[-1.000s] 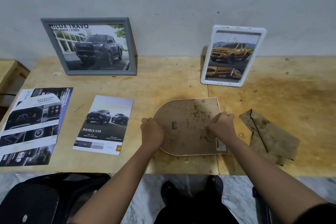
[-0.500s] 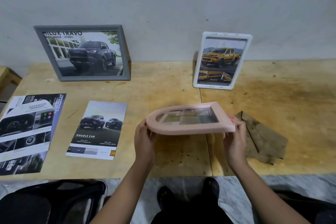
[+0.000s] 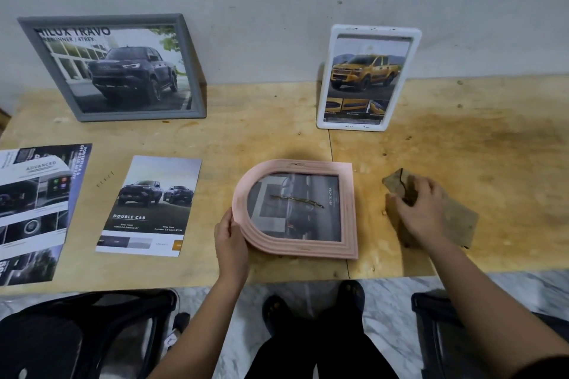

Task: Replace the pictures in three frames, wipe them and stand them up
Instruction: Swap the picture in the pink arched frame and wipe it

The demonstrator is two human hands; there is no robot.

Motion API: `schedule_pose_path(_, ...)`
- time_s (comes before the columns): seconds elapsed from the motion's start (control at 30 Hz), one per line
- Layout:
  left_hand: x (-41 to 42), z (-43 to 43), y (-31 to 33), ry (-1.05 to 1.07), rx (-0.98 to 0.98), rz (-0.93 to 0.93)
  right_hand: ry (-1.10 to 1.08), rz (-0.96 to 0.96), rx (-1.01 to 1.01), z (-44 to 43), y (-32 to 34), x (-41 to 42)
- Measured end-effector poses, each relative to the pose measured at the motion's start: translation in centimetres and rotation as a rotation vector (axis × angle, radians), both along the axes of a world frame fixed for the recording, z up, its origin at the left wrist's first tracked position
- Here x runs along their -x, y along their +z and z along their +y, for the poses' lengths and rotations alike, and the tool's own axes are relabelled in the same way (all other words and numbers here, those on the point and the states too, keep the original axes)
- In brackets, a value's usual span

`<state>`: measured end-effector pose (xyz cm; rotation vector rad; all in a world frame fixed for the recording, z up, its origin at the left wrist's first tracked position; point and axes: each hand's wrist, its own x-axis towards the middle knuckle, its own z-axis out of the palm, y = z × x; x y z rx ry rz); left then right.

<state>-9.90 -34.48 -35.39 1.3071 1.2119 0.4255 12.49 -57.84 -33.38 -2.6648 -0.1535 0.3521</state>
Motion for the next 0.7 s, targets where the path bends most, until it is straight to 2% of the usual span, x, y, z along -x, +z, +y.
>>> schedule_pose_path(0.07, 0.2, -0.4, 0.0, -0.028, -0.086, 0.061, 0.086, 0.075, 0.276, -0.9, -1.5, 0.2)
schedule_pose_path(0.13, 0.2, -0.9, 0.3, -0.034, -0.128, 0.112, 0.124, 0.019, 0.401, -1.3, -2.3, 0.6)
schedule_pose_path(0.3, 0.3, -1.6, 0.5, -0.063, -0.159, 0.140, 0.118, -0.214, 0.382, -1.2, -2.6, -0.4)
schedule_pose_path(0.37, 0.5, -1.6, 0.3, -0.062, -0.150, 0.148, 0.121, -0.221, 0.376, -1.1, -2.5, -1.0)
schedule_pose_path(0.43, 0.7, -1.7, 0.2, -0.076, -0.170, 0.150, 0.048, -0.175, 0.306, -0.4, -2.0, -1.5)
schedule_pose_path(0.57, 1.5, -1.6, 0.0, -0.135, -0.225, 0.150, -0.160, -0.113, -0.129, 2.3, 0.1, -1.5)
schedule_pose_path(0.7, 2.0, -1.1, -0.2, -0.194, -0.280, 0.167, 0.000, -0.220, -0.311, 7.5, 1.2, -0.7)
